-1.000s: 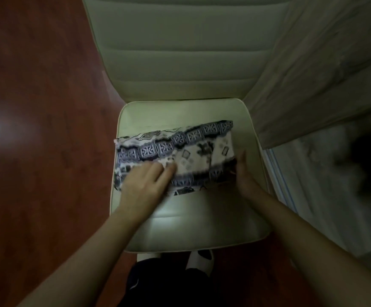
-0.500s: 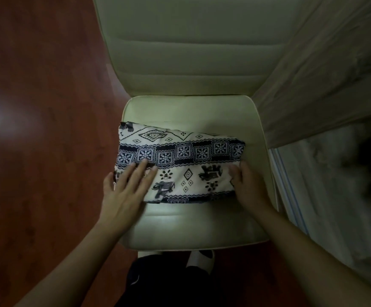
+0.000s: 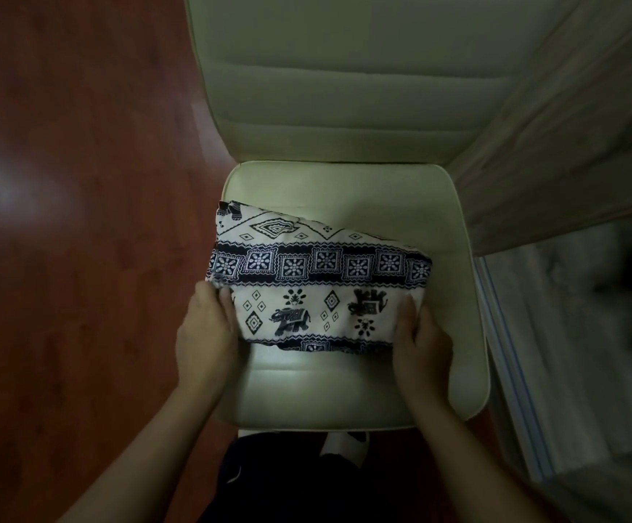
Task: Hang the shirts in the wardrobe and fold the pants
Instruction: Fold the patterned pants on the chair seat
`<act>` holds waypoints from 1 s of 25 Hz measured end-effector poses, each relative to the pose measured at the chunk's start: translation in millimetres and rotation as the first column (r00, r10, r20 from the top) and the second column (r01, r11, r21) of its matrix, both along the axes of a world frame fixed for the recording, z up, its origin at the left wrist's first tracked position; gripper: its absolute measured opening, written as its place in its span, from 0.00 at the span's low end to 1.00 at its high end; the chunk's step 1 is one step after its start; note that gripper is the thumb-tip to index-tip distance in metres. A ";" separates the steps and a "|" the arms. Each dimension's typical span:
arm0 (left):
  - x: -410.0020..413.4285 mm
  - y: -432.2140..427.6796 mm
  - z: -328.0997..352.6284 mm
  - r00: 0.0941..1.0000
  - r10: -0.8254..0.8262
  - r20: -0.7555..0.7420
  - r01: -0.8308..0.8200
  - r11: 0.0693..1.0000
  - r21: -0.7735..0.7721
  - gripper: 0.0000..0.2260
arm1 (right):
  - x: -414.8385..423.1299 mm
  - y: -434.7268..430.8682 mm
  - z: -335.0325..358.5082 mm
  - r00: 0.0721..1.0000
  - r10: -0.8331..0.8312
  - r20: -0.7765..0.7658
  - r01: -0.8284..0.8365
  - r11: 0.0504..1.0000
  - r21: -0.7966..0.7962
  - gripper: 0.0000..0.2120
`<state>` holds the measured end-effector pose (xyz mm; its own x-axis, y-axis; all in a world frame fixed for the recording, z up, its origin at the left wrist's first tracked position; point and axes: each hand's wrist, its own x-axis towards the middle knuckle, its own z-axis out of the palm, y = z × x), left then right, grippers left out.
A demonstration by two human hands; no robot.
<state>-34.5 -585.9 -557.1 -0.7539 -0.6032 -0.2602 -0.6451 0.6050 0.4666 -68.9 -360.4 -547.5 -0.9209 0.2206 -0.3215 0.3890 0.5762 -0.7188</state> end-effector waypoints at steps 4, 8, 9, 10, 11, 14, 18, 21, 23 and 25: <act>-23.2 -20.6 4.8 0.988 -0.100 -0.121 0.080 0.984 -0.160 0.12 | -1.0 -0.2 -5.8 0.997 -0.076 -0.006 0.076 0.996 -0.050 0.13; -30.8 -36.0 -8.8 0.990 -0.132 -0.044 0.133 0.991 0.026 0.10 | 4.4 -1.7 -21.7 0.997 -0.009 0.079 0.008 1.000 0.015 0.16; -28.9 -34.9 -9.7 0.989 -0.142 -0.028 0.142 0.990 0.014 0.11 | 7.8 -2.1 -26.2 0.995 0.013 0.095 -0.022 0.996 0.089 0.19; -27.1 -33.3 -9.2 0.991 -0.132 -0.033 0.132 0.991 0.010 0.11 | 10.4 -1.9 -29.9 0.995 0.027 0.099 -0.044 0.984 0.173 0.23; -25.9 -31.2 -8.0 0.994 -0.103 -0.048 0.104 0.994 0.024 0.11 | 12.1 -1.1 -31.9 0.996 0.034 0.088 -0.053 0.974 0.221 0.25; -21.9 -26.1 -8.0 0.997 -0.038 -0.065 0.044 0.994 0.103 0.10 | 10.5 1.4 -28.9 0.998 -0.002 0.056 -0.005 0.992 0.129 0.23; -21.4 -28.1 -7.6 0.994 0.083 -0.071 -0.064 0.970 0.235 0.13 | 5.6 -0.7 -22.9 0.990 -0.106 0.090 0.100 0.993 0.067 0.29; -18.8 -35.3 -9.0 0.984 0.160 0.078 -0.177 0.858 0.483 0.32 | 1.4 -3.7 -20.1 0.987 -0.107 0.121 0.093 0.989 0.116 0.40; -16.6 -36.2 -12.5 0.990 0.024 0.140 -0.078 0.913 0.401 0.40 | -1.1 -5.5 -20.0 0.986 -0.084 0.144 0.070 0.993 0.100 0.39; -18.8 -33.6 -14.8 0.986 0.027 0.166 -0.085 0.932 0.352 0.39 | -4.1 -7.1 -21.3 0.982 -0.079 0.169 0.082 0.997 -0.011 0.32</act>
<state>-53.3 -619.5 -571.9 -0.6538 -0.4887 -0.5776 -0.7554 0.3774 0.5357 -73.0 -367.5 -568.8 -0.8326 0.2847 -0.4752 0.5501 0.5259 -0.6487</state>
